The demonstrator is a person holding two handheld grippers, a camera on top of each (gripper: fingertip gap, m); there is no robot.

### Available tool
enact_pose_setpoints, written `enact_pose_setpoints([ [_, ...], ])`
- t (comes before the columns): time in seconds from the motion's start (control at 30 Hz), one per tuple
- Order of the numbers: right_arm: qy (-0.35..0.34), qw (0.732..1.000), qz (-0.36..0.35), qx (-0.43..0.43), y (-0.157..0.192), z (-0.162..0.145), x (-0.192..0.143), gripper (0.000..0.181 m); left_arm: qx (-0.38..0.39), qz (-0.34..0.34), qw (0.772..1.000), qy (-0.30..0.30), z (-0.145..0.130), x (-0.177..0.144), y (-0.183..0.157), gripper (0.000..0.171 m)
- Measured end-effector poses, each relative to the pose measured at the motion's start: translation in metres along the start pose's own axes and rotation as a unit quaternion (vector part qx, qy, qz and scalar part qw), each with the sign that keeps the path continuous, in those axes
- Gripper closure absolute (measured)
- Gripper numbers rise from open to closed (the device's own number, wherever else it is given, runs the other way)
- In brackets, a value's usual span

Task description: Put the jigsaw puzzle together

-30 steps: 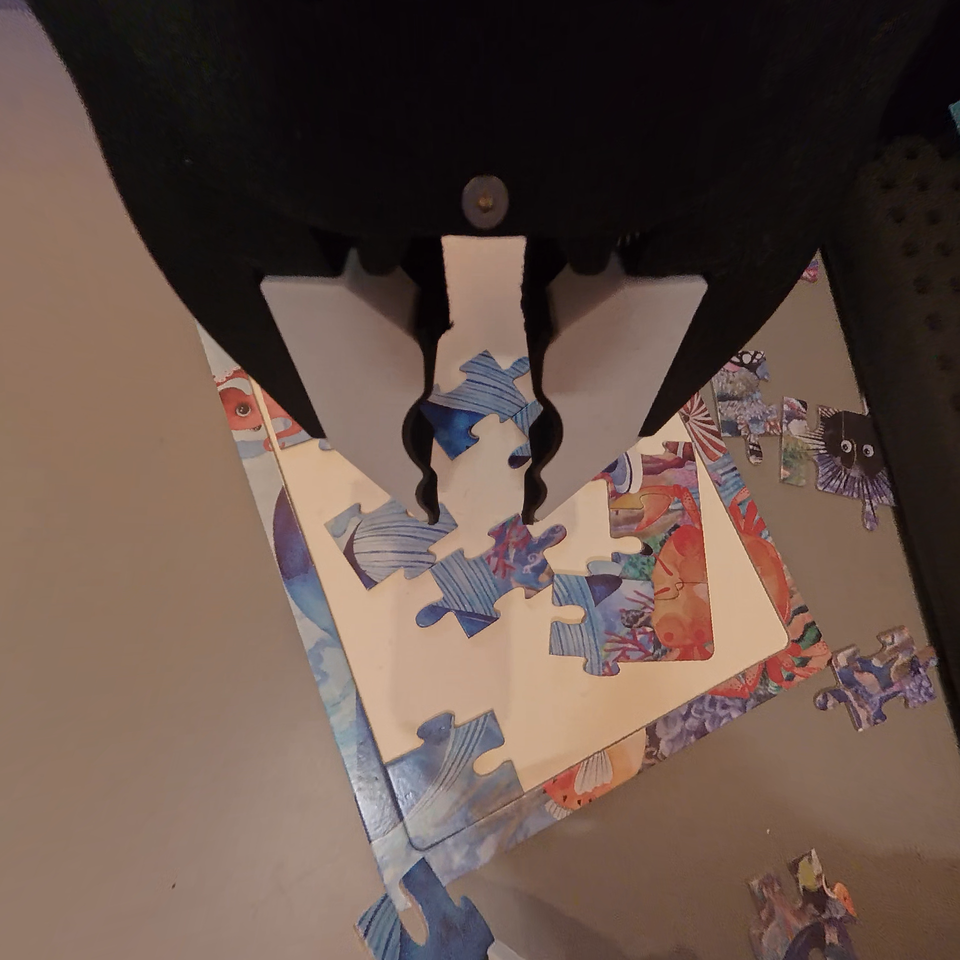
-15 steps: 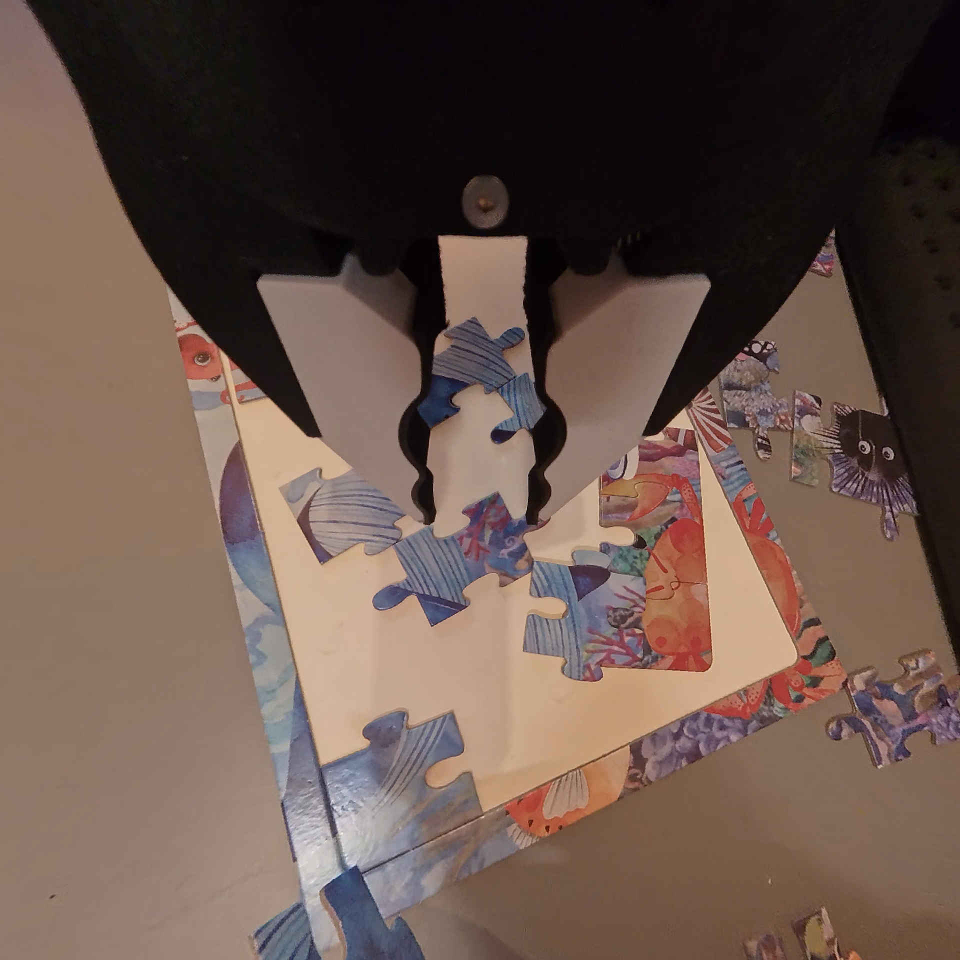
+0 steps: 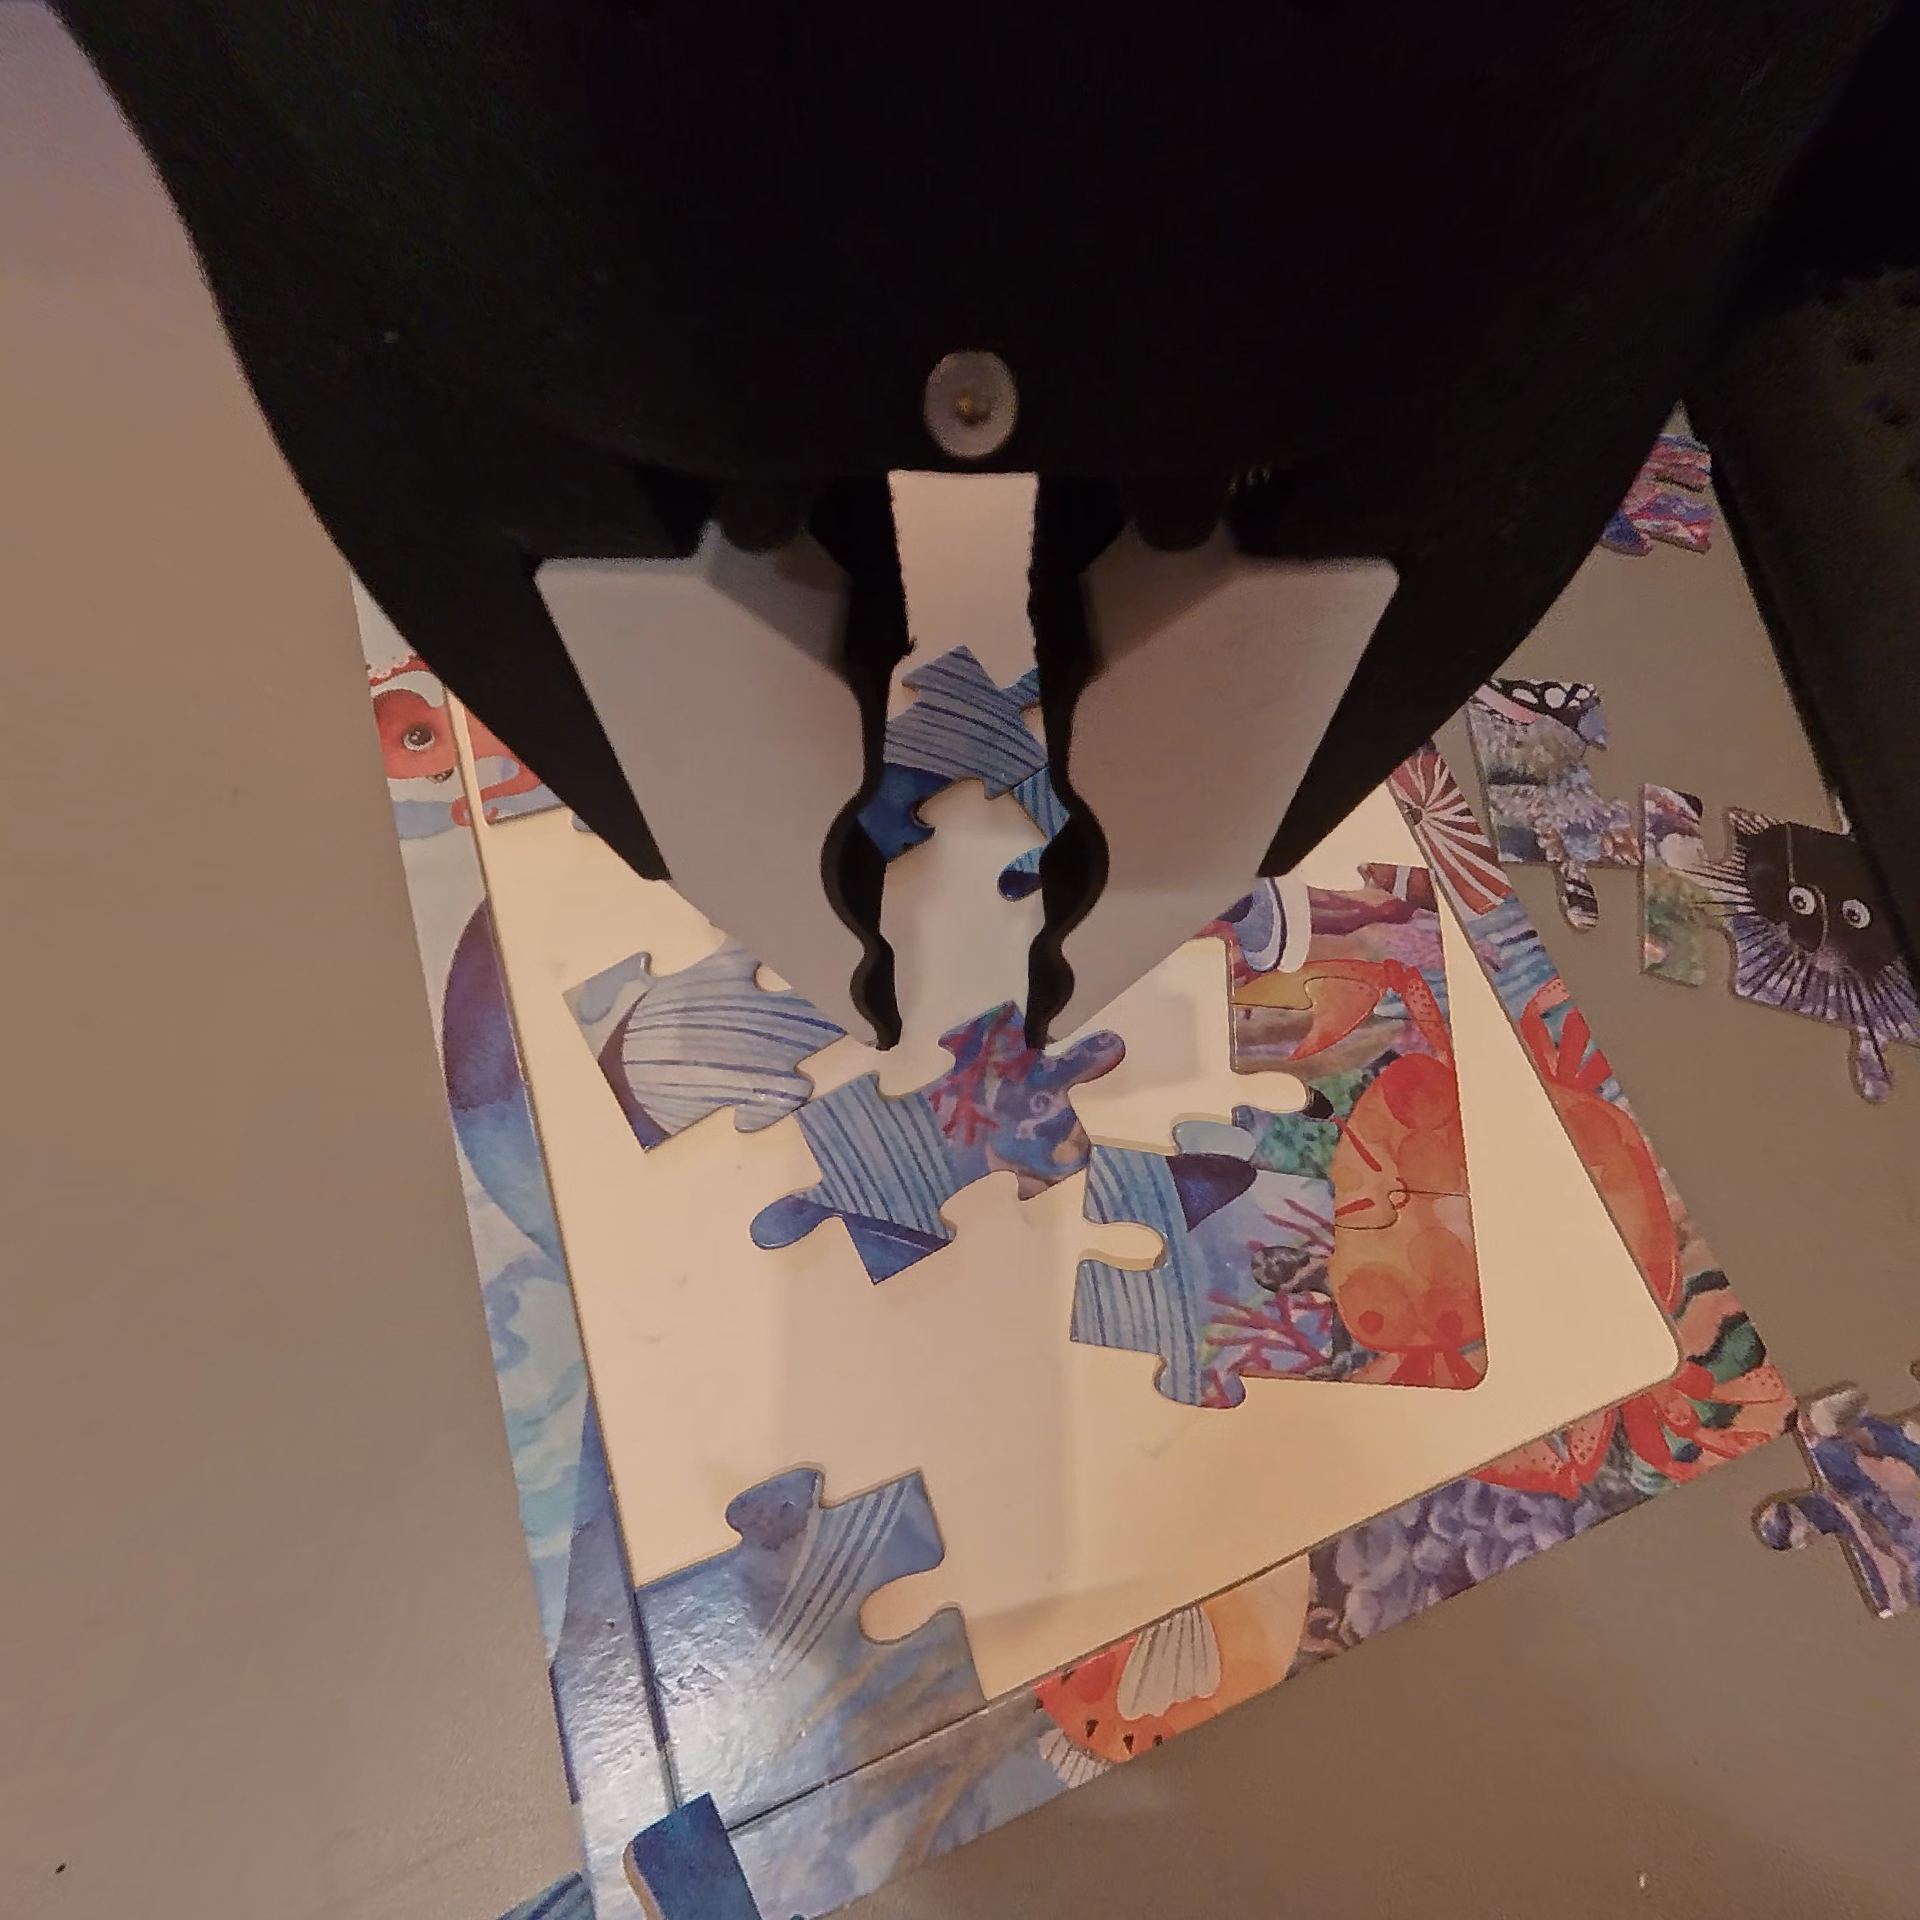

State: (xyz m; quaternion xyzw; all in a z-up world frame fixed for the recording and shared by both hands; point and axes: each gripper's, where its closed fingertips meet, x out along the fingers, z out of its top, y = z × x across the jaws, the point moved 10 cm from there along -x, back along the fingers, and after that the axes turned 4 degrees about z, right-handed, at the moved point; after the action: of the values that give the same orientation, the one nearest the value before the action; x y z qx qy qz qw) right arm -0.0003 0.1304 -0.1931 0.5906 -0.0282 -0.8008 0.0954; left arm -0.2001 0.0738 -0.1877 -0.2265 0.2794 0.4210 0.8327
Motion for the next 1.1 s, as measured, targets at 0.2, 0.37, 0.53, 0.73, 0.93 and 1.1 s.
enact_pose_setpoints([
  [0.2,0.001,1.000,0.008,0.001,-0.001,-0.002,0.000,0.167,0.000,-0.002,1.000,0.002,0.000,0.001,0.000,0.171],
  [0.37,0.021,0.998,0.049,-0.023,0.008,-0.009,-0.001,0.178,0.000,-0.003,1.000,0.002,-0.001,0.002,0.000,0.171],
  [0.53,-0.002,1.000,0.019,-0.011,-0.001,-0.007,-0.004,0.168,0.000,-0.003,1.000,0.003,-0.001,0.002,0.000,0.171],
  [0.73,-0.011,1.000,0.028,-0.007,0.000,-0.002,0.000,0.157,0.000,-0.004,1.000,0.005,-0.001,0.003,0.000,0.171],
  [0.93,-0.056,0.995,0.078,-0.033,0.010,0.011,0.005,0.158,0.000,-0.004,1.000,0.006,-0.002,0.004,0.000,0.171],
  [1.1,-0.124,0.991,0.044,-0.009,-0.003,0.012,-0.012,0.153,0.001,-0.004,1.000,0.006,-0.001,0.003,0.000,0.171],
])
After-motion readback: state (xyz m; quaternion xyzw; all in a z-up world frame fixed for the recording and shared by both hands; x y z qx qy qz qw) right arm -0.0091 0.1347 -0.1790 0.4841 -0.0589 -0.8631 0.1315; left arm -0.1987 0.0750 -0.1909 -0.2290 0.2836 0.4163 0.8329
